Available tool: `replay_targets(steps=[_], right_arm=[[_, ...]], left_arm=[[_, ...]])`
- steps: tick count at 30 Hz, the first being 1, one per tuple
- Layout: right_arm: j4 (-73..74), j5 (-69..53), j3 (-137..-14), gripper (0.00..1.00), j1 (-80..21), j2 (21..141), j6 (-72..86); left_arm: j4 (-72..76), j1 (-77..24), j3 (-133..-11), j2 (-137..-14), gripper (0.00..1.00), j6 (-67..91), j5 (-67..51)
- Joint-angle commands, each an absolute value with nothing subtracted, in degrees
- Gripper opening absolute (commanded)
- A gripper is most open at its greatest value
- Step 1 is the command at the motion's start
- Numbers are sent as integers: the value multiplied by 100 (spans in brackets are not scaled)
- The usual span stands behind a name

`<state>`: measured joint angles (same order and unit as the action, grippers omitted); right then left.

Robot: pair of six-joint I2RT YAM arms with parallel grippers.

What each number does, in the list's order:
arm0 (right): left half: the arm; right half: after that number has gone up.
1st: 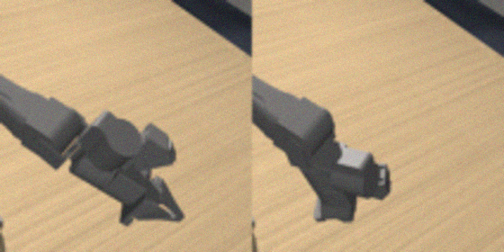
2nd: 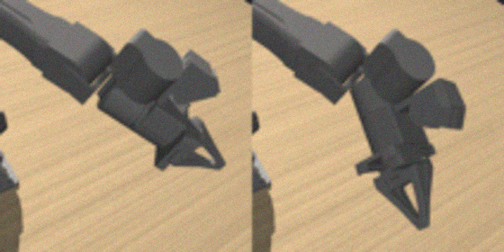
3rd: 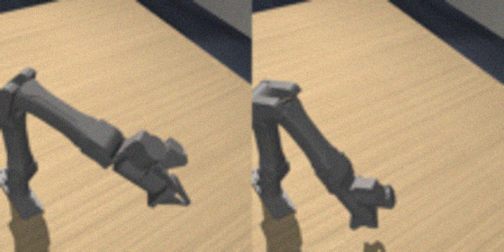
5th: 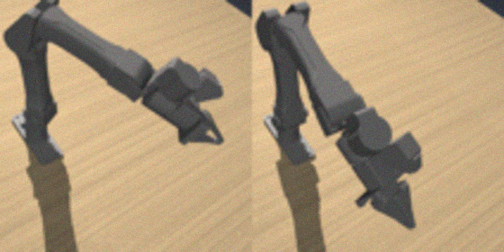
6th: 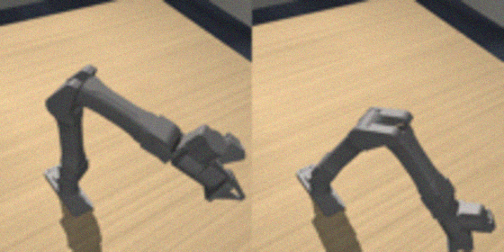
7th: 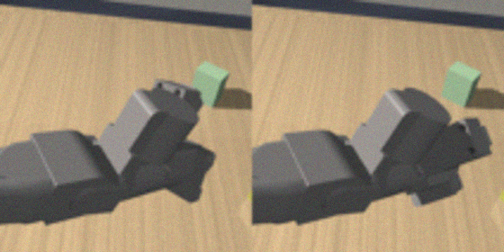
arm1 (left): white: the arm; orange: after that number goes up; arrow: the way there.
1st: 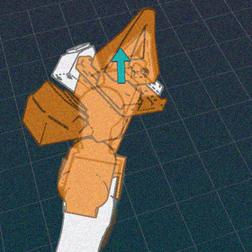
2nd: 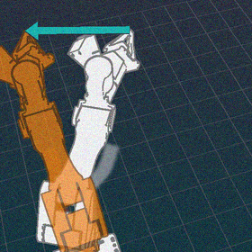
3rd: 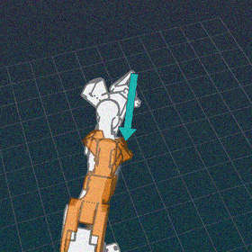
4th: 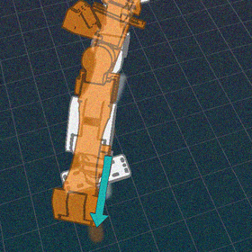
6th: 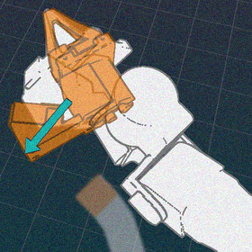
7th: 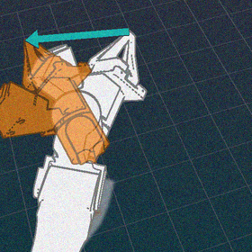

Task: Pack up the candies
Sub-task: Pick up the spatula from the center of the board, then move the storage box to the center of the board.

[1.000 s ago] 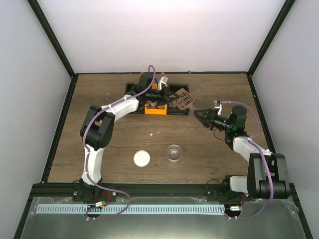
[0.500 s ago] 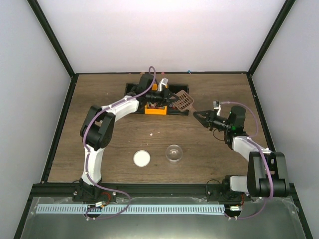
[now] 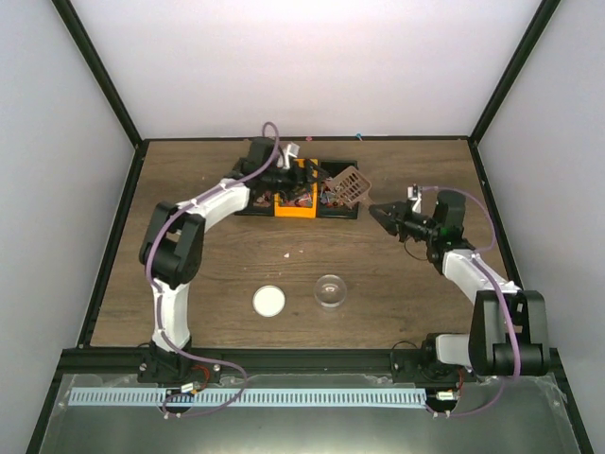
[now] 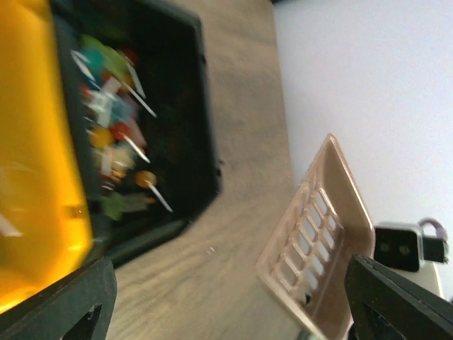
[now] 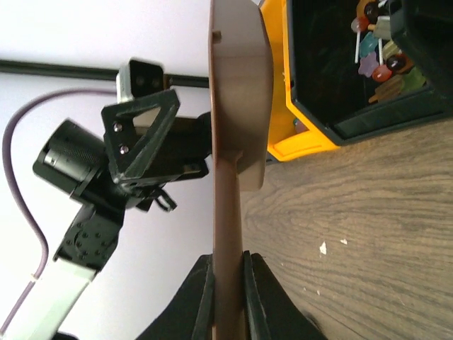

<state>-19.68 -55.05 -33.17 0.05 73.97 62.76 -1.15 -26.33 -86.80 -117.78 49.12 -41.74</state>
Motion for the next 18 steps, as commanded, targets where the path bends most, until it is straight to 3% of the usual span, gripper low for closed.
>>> replay_targets(steps=[1, 5, 9, 12, 18], right_arm=[[-979, -4852, -4090, 1, -231, 7430, 6389], [-518, -4554, -4712, 1, -521, 7847, 6741], [-283, -4100, -5020, 1, -852, 8063, 7494], [247, -3672, -5376, 1, -1038, 8001, 7695], [333, -3493, -5557, 1, -1098, 8032, 7870]], left_arm=[[-1084, -2150, -8669, -10989, 91, 3984, -2966], [-2641, -1969, -9093, -10726, 90, 2653, -1077], [-3604, -1922, -9488, -10806, 82, 1890, 559], [-3871, -1858, -9575, -10974, 73, 1700, 893], [-4342, -1656, -9852, -11416, 68, 1422, 1309]])
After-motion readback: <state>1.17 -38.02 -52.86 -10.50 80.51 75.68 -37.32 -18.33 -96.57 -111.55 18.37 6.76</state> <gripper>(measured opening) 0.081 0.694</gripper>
